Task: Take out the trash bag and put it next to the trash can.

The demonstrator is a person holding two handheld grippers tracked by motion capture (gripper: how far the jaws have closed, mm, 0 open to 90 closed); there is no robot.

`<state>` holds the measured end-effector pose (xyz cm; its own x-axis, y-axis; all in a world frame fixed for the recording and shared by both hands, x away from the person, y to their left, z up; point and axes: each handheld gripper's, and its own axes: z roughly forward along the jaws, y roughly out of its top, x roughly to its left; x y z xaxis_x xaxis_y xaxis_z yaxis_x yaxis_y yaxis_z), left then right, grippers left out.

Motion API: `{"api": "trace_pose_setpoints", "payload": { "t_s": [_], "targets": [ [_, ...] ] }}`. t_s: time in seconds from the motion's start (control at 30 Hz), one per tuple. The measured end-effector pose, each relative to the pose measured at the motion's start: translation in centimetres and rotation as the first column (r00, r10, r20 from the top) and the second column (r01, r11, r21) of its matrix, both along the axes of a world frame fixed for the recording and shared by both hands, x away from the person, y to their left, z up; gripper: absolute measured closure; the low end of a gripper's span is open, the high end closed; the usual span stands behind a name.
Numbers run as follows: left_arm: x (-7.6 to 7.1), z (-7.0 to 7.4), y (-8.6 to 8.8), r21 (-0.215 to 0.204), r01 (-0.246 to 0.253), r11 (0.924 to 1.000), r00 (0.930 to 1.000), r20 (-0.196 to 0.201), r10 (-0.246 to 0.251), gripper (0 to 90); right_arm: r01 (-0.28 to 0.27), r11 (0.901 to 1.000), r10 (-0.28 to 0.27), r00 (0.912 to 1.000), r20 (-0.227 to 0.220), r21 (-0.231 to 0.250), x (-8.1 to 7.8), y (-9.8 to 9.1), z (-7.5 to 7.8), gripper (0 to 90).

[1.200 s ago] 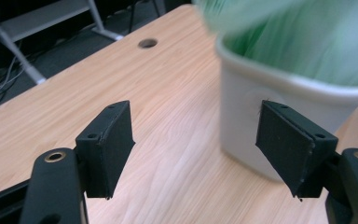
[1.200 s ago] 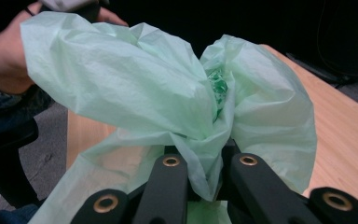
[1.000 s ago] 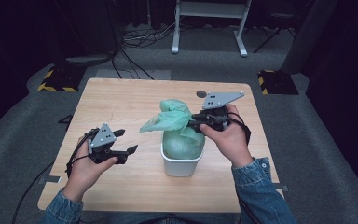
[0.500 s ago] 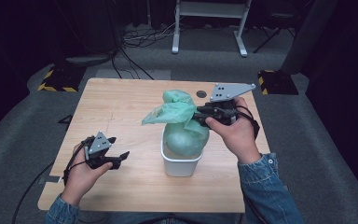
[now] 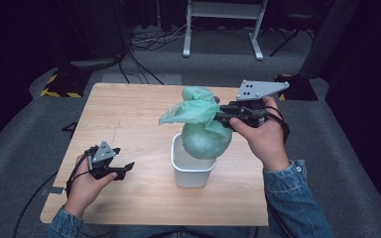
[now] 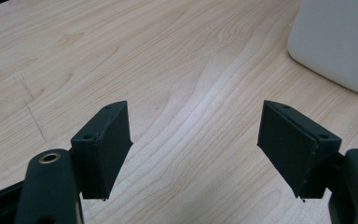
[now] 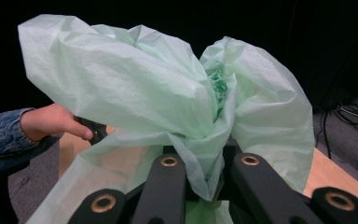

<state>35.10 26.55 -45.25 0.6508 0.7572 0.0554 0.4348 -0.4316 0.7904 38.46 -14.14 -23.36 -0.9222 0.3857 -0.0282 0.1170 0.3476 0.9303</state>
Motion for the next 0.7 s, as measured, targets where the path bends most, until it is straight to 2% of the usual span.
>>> {"api": "trace_pose_setpoints", "payload": {
  "t_s": [0.4, 0.7],
  "targets": [
    [0.1, -0.6, -0.1, 0.011, 0.009, 0.9999, 0.9998, -0.02, -0.009, 24.8, 0.076, 0.9971, -0.076, 0.9969, 0.021, 0.011, -0.4, -3.6, 0.9, 86.2],
    [0.2, -0.9, 0.0, 0.018, 0.008, 0.9998, 0.9996, -0.026, -0.007, 24.3, 0.147, 0.989, -0.148, 0.9884, 0.036, 0.013, -0.7, -6.8, 1.4, 86.2]
  ]
}}
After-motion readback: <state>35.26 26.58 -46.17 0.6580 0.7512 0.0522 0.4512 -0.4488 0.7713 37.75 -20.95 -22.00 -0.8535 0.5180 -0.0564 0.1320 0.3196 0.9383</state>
